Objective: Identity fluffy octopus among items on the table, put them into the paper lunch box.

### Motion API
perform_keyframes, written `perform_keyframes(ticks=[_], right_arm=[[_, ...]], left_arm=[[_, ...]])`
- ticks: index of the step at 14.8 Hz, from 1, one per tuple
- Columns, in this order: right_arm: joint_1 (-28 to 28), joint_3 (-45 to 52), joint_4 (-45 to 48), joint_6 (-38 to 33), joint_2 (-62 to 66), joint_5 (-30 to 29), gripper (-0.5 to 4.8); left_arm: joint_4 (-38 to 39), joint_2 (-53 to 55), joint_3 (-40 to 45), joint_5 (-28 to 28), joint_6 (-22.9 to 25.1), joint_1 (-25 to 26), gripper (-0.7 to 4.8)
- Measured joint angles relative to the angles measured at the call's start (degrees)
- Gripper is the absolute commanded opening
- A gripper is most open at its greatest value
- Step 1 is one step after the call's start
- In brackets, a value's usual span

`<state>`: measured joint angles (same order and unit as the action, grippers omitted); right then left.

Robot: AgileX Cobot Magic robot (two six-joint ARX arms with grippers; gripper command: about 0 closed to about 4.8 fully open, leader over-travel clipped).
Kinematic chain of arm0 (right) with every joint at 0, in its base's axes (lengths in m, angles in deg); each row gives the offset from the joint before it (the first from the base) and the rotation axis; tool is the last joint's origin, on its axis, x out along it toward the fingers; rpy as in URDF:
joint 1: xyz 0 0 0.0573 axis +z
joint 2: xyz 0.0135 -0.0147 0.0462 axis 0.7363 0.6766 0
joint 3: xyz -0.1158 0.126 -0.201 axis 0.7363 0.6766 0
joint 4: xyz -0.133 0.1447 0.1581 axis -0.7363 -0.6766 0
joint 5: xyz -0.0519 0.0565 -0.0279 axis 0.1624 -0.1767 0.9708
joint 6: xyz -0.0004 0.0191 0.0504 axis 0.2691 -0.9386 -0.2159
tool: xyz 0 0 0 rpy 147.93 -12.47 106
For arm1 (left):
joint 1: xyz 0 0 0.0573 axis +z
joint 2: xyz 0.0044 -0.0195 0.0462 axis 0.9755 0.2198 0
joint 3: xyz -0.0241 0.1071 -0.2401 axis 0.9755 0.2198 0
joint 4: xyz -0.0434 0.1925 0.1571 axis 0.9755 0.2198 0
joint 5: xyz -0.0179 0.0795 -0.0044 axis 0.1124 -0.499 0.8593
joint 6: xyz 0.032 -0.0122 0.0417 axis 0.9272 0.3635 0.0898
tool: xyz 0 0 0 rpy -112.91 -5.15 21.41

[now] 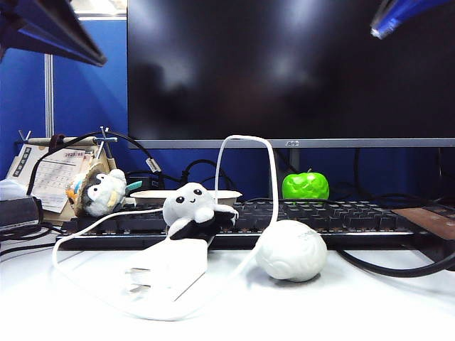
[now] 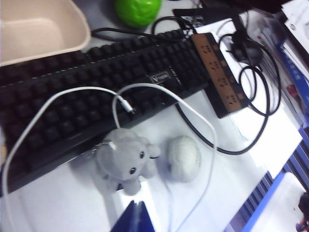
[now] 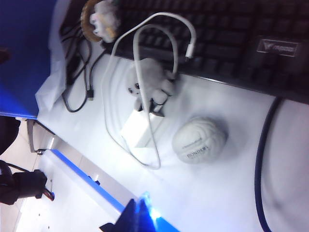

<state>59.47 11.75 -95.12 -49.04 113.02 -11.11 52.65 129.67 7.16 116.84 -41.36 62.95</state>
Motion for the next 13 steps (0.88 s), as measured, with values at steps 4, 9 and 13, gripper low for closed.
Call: perform_keyframes(ticks=[4, 9, 13], right_arm=[[0.1, 0.0, -0.3, 0.0, 0.1, -0.1, 0.00], [0.1, 0.0, -0.5, 0.1, 0.0, -0.1, 0.00], [0.1, 0.1, -0.3, 0.2, 0.0, -0.1, 0.00]], left_arm=[[0.0, 0.5, 0.0, -0.1, 0.0, -0.5, 0.28], [0.9, 9.1, 0.0, -2.6, -0.1, -3.0, 0.32], [1.0, 15.5, 0.0, -2.7, -0.5, -5.7, 1.29]])
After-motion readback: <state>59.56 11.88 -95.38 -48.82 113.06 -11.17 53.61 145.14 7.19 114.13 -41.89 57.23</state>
